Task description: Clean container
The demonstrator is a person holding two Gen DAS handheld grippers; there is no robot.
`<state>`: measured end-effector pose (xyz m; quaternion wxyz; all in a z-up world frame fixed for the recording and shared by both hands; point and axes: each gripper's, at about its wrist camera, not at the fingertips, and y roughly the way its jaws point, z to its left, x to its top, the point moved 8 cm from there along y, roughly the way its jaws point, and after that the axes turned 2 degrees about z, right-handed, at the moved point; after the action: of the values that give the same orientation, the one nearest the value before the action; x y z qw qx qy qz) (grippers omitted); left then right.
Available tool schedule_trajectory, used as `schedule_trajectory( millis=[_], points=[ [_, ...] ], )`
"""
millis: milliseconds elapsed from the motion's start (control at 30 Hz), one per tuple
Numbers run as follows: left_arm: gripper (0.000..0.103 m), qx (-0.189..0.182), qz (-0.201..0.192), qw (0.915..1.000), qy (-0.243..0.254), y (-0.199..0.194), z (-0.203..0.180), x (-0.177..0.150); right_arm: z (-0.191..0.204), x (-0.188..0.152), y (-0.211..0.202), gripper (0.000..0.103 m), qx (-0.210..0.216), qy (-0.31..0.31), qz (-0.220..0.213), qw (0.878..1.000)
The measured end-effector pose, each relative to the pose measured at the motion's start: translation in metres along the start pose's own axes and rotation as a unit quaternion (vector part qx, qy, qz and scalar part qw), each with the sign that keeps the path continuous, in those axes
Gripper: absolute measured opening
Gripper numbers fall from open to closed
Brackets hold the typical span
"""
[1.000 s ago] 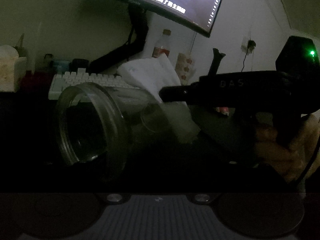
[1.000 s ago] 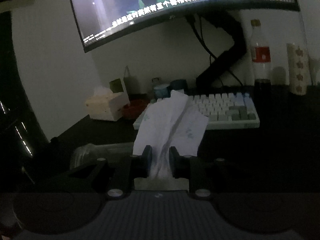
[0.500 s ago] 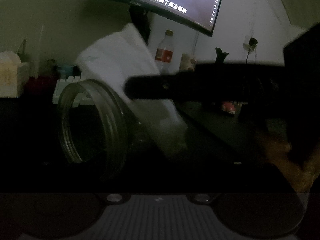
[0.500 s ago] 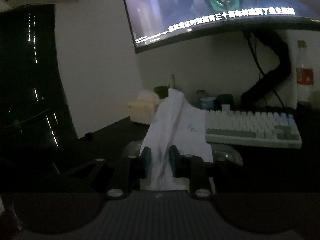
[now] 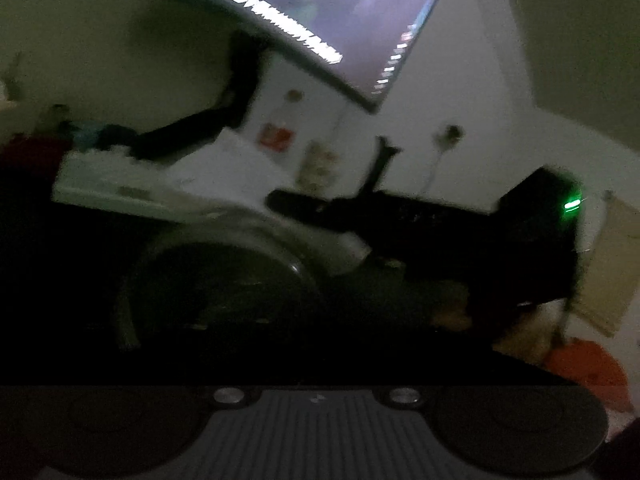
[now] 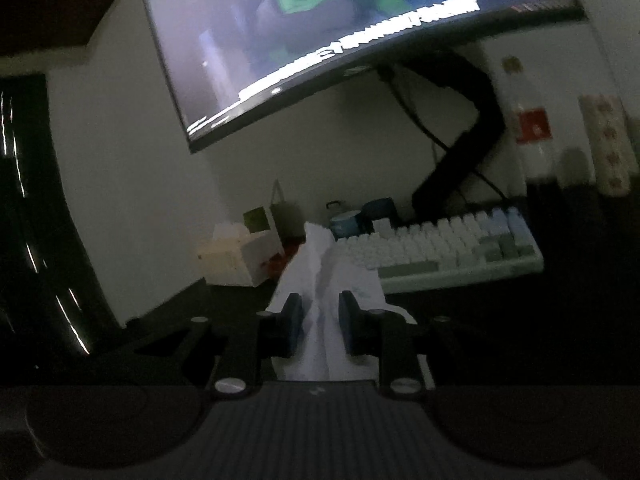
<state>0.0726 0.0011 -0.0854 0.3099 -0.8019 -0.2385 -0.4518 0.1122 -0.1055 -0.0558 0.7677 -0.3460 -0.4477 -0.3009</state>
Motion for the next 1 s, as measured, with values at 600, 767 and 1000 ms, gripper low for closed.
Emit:
schedule_trajectory(
  millis=[600,767,1000],
  points=[
    [0.080,0.020,0.023,0.9976,-0.062,0.000,0.046,0.001,0.004,-0.006,-0.006,0.006,0.019,0.003,0.023,1.000],
    [0.080,0.031,0.028,0.9987,-0.029,0.008,0.042,-0.002,0.019,0.005,0.009,0.008,0.007,-0.040,0.033,0.999],
    [0.017,-0.001,-0.020,0.9990,-0.041,-0.004,0.044,0.003,0.060,-0.004,0.031,0.009,0.048,-0.138,0.043,0.988]
  ],
)
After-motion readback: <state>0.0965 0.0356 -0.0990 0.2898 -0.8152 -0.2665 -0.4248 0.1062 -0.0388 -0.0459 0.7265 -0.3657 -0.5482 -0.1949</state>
